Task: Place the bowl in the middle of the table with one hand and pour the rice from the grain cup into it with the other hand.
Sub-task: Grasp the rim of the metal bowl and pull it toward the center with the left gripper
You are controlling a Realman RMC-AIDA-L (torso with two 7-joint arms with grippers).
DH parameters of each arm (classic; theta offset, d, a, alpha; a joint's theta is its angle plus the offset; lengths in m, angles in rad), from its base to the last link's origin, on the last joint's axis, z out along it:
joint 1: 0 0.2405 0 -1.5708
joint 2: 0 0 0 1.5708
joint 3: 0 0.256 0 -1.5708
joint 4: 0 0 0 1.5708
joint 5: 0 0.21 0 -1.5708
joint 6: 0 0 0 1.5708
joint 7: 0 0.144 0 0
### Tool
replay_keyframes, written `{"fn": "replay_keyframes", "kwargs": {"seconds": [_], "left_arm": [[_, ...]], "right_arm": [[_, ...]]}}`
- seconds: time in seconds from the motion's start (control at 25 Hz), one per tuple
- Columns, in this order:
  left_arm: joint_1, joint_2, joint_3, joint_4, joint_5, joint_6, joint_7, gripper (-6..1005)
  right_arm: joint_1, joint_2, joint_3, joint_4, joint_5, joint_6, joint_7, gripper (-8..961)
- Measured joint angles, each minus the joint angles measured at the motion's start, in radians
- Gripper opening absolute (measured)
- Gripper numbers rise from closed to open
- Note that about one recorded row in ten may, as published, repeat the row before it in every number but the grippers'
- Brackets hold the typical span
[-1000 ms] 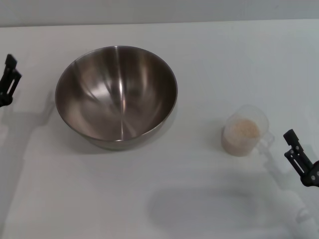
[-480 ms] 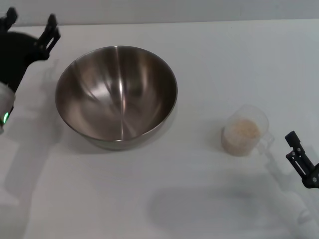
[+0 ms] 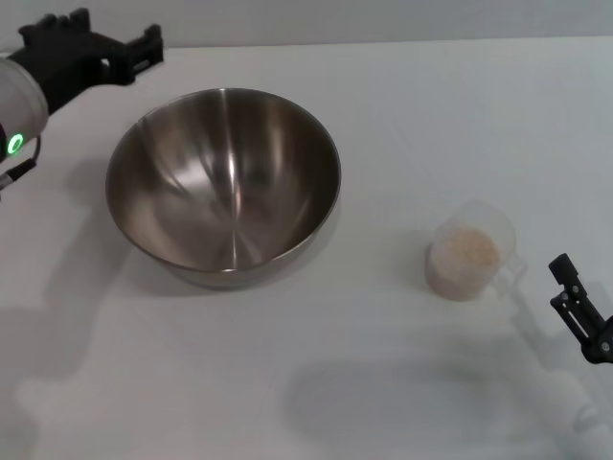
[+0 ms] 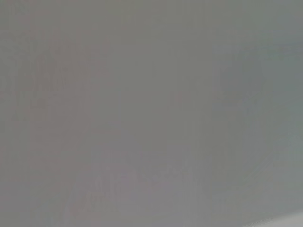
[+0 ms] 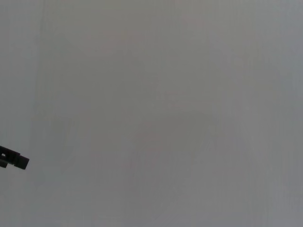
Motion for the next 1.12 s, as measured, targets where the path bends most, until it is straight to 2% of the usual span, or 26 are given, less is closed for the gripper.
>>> {"fn": "replay_keyframes", "kwargs": {"seconds": [0.04,0.12,0.16,0.2,0.4,0.72,1.12], "left_arm": [[-0.011,-0.014,-0.026,-0.036,0.004,-0.104,0.011,822],[-0.011,-0.014,-0.026,-0.036,0.004,-0.104,0.011,822],[-0.038,-0.039,-0.071,-0.112,0.006,-0.302,0.051,822],[-0.058,-0.039,-0.084,-0.131,0.010,-0.378,0.055,822],[-0.109,-0.040,-0.130,-0.112,0.029,-0.491,0.055,823],[-0.196,-0.042,-0.166,0.057,0.062,-0.502,0.058,823],[-0.243,-0.041,-0.168,0.165,0.075,-0.495,0.062,822]], "right_arm": [[0.000,0.000,0.000,0.000,0.000,0.000,0.000,769],[-0.001,0.000,0.000,0.000,0.000,0.001,0.000,769],[-0.002,0.000,0.000,0.001,0.000,0.001,0.000,769],[-0.002,0.000,0.000,0.001,0.000,0.001,0.000,769],[-0.001,0.001,0.000,0.002,-0.001,0.007,0.000,769],[0.003,0.001,0.000,0.002,-0.001,0.010,0.000,769],[0.005,0.001,0.000,0.002,-0.001,0.013,0.000,769]]}}
